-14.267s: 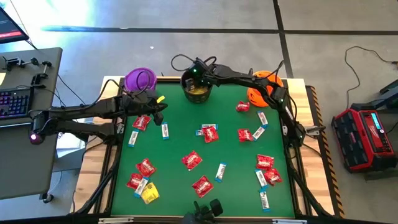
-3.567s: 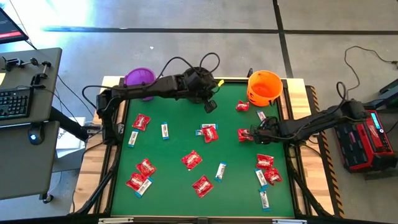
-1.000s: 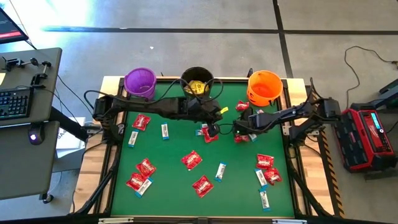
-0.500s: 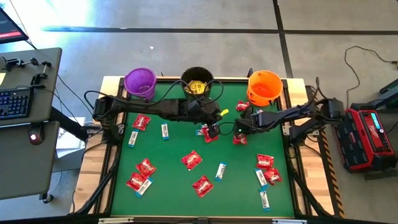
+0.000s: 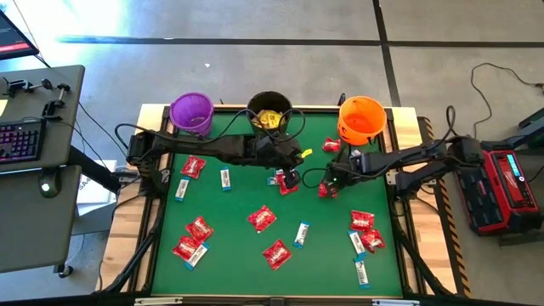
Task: Sort candy by brand, put in halloween buckets
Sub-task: Put the blue chocolate bar into the orange bucket
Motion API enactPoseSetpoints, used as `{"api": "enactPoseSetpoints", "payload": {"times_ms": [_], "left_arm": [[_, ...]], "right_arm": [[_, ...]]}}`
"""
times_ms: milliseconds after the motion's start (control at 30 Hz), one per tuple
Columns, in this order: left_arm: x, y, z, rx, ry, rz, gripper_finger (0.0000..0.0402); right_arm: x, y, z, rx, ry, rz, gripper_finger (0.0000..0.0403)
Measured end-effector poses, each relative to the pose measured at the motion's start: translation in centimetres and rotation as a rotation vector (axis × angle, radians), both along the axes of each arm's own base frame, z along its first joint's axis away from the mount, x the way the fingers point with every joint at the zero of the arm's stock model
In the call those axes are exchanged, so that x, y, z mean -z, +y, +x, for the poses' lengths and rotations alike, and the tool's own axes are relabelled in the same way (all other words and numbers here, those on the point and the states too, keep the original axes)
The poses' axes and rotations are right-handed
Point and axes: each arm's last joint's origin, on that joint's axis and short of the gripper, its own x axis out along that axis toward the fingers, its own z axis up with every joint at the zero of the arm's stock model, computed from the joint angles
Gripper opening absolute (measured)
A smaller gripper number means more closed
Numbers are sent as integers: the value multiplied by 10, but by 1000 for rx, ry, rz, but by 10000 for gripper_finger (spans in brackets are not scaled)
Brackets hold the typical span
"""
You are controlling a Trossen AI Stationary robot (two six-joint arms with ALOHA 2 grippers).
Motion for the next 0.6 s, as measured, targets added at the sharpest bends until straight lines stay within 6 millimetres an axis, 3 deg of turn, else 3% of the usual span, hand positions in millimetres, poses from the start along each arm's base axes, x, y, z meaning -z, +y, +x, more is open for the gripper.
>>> {"api": "enactPoseSetpoints", "payload": {"times_ms": [133, 267, 400, 600], "left_arm": [[0, 0, 0, 0, 0, 0, 3], [0, 0, 0, 0, 2, 0, 3], [1, 0, 0, 0, 7, -1, 3], [1, 0, -1, -1, 19, -1, 3]], "right_arm": [[7, 3, 1, 11, 52, -69, 213], [15, 5, 3, 25, 91, -143, 226], [24, 6, 4, 21, 136, -148, 204], [28, 6, 7, 20, 153, -146, 136]]}}
